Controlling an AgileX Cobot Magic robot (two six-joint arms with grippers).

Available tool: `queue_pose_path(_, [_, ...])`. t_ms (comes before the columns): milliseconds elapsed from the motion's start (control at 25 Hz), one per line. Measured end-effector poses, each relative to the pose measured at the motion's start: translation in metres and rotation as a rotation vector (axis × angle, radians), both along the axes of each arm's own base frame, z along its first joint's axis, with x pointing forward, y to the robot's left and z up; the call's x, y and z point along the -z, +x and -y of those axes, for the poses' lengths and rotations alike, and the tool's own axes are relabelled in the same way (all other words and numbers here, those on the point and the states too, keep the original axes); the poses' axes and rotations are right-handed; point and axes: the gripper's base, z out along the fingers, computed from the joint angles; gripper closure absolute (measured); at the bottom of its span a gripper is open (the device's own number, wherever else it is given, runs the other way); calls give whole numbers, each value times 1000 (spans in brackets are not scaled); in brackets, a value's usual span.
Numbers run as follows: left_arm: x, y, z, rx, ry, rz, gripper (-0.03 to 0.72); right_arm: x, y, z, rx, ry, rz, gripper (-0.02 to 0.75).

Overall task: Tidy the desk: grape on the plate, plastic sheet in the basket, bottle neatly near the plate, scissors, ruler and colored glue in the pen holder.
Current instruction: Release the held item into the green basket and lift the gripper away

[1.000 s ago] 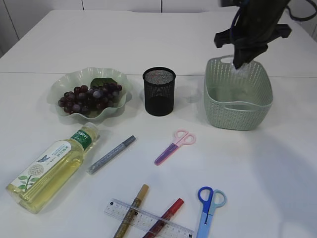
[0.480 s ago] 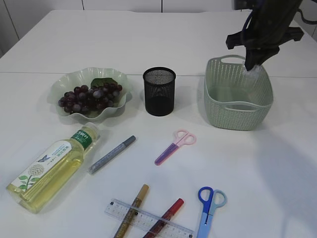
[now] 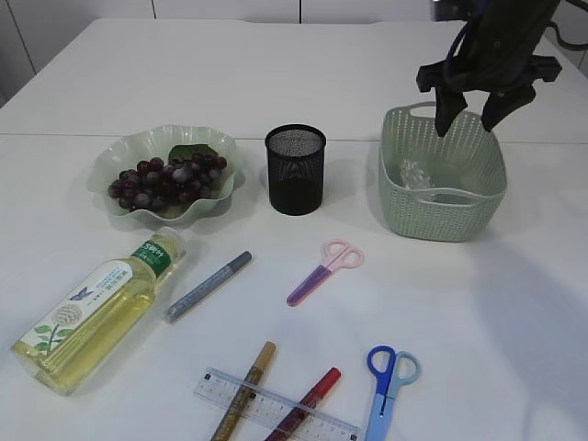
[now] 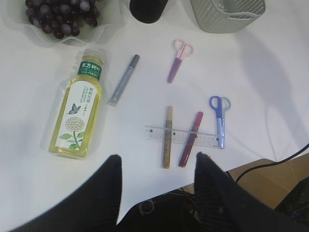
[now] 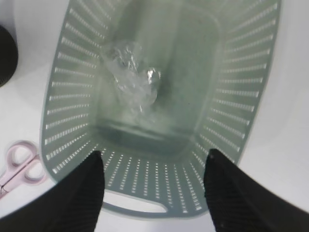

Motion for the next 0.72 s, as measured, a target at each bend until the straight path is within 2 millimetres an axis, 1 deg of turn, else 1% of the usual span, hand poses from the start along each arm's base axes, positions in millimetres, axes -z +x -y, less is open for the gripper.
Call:
queue_pose_path(280, [0, 0, 0, 0, 1, 0, 328, 0, 0, -1, 4, 14, -2, 217])
queue_pose_path(440, [0, 0, 0, -2, 3, 1, 328, -10, -9, -3, 5, 53, 3, 216])
queue_pose_path(560, [1, 1, -2, -11, 23, 9, 328, -20, -27, -1, 5, 60, -7, 216])
queue_pose_path(600, [1, 2, -3, -14, 36, 12, 328, -19, -34, 0, 6, 59, -24, 216])
queue_pose_path(720, [2, 5, -4, 4, 80, 29, 328, -21, -65, 5, 10, 53, -65, 216])
